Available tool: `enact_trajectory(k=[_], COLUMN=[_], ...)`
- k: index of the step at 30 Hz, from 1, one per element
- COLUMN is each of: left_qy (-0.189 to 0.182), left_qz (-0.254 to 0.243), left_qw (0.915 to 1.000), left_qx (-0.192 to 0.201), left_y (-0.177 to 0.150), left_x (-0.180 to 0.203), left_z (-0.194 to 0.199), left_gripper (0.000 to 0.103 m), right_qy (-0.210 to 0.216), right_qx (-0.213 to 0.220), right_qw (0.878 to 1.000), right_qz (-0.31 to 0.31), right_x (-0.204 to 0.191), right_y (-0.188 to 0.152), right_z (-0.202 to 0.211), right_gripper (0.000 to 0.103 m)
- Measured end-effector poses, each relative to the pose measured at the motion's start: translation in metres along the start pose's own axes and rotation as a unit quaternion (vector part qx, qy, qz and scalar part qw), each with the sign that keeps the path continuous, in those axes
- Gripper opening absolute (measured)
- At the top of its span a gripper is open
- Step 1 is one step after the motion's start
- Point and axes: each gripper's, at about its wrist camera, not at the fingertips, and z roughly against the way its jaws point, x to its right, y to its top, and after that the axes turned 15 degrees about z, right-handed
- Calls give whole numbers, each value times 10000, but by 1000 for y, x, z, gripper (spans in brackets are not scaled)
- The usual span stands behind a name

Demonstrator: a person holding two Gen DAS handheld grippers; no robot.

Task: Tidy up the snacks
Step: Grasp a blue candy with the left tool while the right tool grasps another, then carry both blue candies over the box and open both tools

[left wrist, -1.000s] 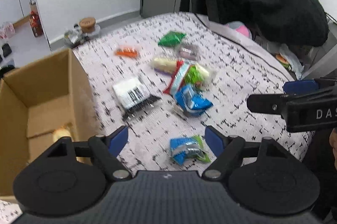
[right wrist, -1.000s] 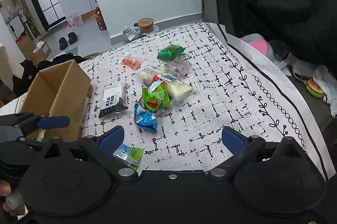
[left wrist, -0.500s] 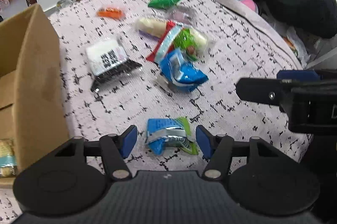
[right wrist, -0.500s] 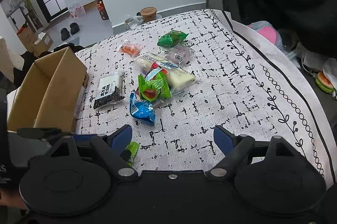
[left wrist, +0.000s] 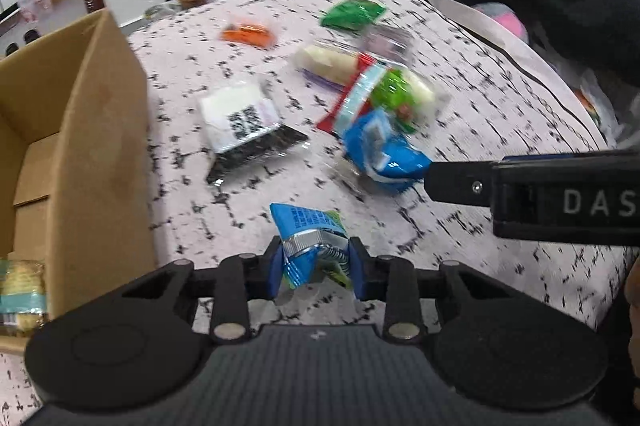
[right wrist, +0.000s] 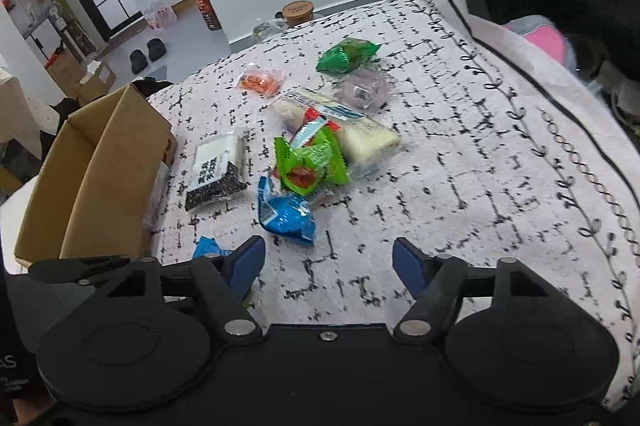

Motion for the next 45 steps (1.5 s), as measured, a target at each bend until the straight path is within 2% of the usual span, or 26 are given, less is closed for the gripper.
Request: enact_trajectory(k=[6,15,17,18,19,22,32,39,45], left_qy=[196,325,342,348,343,329,163,14,-94], left_qz=[84,313,305,294,293,305,420,375,530], left_qw=[9995,9984,9983,9983,9983,9983,9972,9946,9903], left_qx=[242,346,366,371,368,382,591,965,1283], left_y=[6,13,13,12,13,13,17,28,41], left_x=[-6,-16,-17,-16,-16,-16,-22,-21,-28], left_z=[5,6,7,7,6,7,23,47,71], left_gripper=[32,32,32,32,32,32,32,32,32], right_qy=[93,237,261,284,325,371,390,325,347], right_qx=[87,105,79,42,-16,-2,243,543,908], right_qw=[9999,9995,9995,9994,9992,9989,9989,9979,9953], right_qz=[-47,-173,-185,-195,-211,-279,-117,-120,30], right_x=[-1,-6,-7,-7,-8,-7,-16,-28,-42], right_y=[8,16,16,15,14,12,17,32,51], right_z=[-12,-30,-33,-35,-37,-36,-14,3,23], right_gripper=[67,67,62,53,39,32,30,30,30])
